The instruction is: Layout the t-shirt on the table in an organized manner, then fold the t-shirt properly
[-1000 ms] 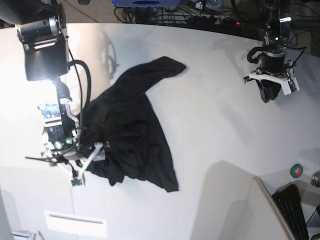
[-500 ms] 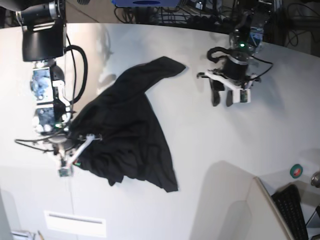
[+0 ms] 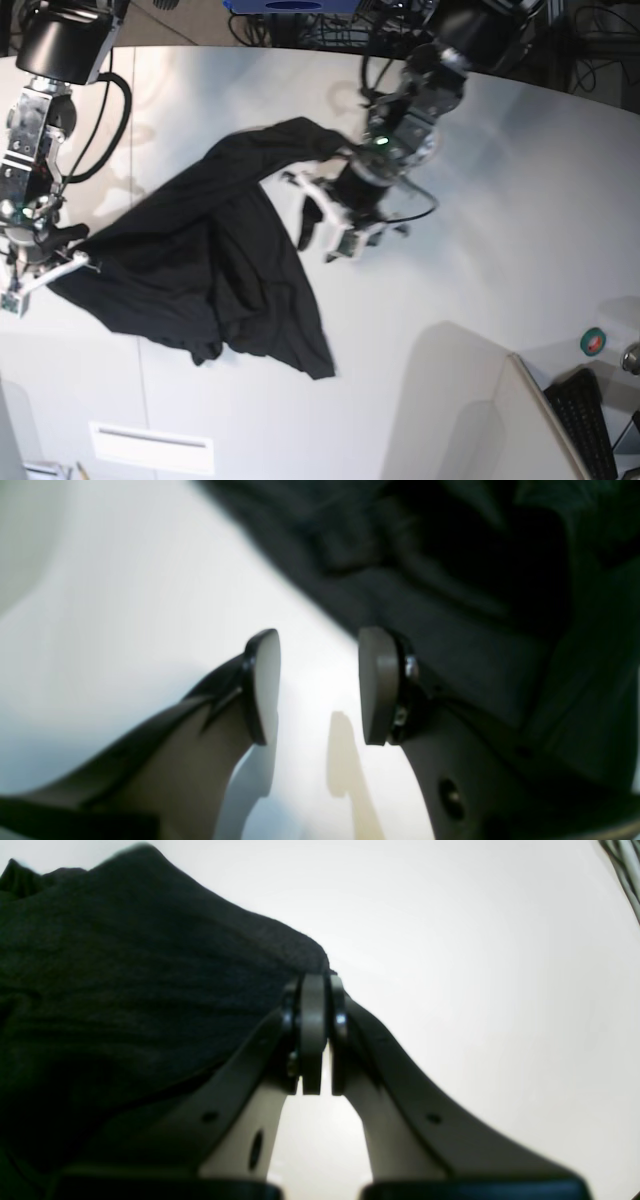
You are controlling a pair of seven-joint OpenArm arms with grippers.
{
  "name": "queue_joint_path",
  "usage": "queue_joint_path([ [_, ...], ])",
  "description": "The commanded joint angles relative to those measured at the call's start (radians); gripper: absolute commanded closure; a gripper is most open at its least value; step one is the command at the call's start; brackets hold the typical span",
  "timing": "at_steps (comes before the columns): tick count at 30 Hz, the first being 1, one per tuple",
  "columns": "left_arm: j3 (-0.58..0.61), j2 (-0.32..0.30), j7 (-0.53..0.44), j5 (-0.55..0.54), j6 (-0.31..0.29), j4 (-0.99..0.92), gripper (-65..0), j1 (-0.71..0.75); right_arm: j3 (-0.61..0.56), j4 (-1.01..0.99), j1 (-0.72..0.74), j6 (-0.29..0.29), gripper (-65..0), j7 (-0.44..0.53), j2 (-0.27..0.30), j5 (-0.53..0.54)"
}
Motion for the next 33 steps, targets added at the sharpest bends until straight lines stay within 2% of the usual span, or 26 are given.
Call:
queue_joint_path([
  [1,0.025,0.021,-0.018,0.001,-0.004,-0.036,-25.7,-0.045,0.007,0.026,0.015,-0.004,0.0,0.026,0.002,-0.004],
  [4,0.106,0.073,-0.018,0.001,-0.004,-0.159,-25.0,-0.114,0.007,0.049,0.011,-0.004,0.0,0.024,0.0,-0.004],
  [8,0.171,0.079,-0.018,-0.001,-0.004,-0.142,-25.0,-0.085,0.031,0.041,0.008,-0.01,0.0,0.021,0.0,-0.005],
  [11,0.164,0.069,-0.018,-0.001,-0.004,-0.09,-25.0,-0.016,0.092,-0.011,0.014,-0.01,0.0,-0.009,-0.011,-0.005],
  [13,0.141,0.013,-0.017,-0.001,-0.002,-0.033,-25.0,0.041,0.112,-0.036,0.023,-0.004,-1.1,-0.075,0.0,-0.005],
  [15,0.088,-0.034,-0.017,-0.005,-0.002,0.041,-25.0,0.099,0.112,-0.027,0.008,-0.004,-20.4,-0.106,0.006,-0.005],
  [17,0.005,-0.077,-0.018,-0.007,-0.002,0.107,-25.0,0.165,0.102,0.032,-0.028,0.001,-35.0,-0.088,0.003,-0.005],
  [18,-0.049,-0.092,-0.018,-0.009,-0.002,0.142,-25.0,0.204,0.073,0.072,-0.057,0.015,-40.1,-0.069,-0.001,-0.005],
  [19,-0.107,-0.103,-0.018,-0.009,-0.002,0.174,-24.8,0.237,0.03,0.116,-0.094,0.033,-42.2,-0.049,-0.001,-0.007],
  [21,-0.219,-0.125,-0.018,-0.009,-0.002,0.226,-24.8,0.305,-0.092,0.194,-0.161,0.064,-42.3,-0.016,-0.001,-0.008],
  [23,-0.331,-0.131,-0.02,-0.009,-0.004,0.266,-24.8,0.369,-0.242,0.23,-0.21,0.064,-42.3,0.003,0.008,-0.01],
  [27,-0.506,-0.122,-0.024,-0.01,-0.005,0.3,-24.8,0.452,-0.449,0.17,-0.189,0.055,-42.3,0.006,0.023,-0.013],
  [31,-0.587,-0.122,-0.024,-0.01,-0.007,0.299,-24.8,0.491,-0.578,0.0,-0.083,-0.085,-42.5,0.007,0.019,-0.093],
  [33,-0.592,-0.122,-0.026,-0.01,-0.007,0.299,-24.8,0.501,-0.606,-0.07,-0.038,-0.14,-42.5,0.009,0.019,-0.093],
])
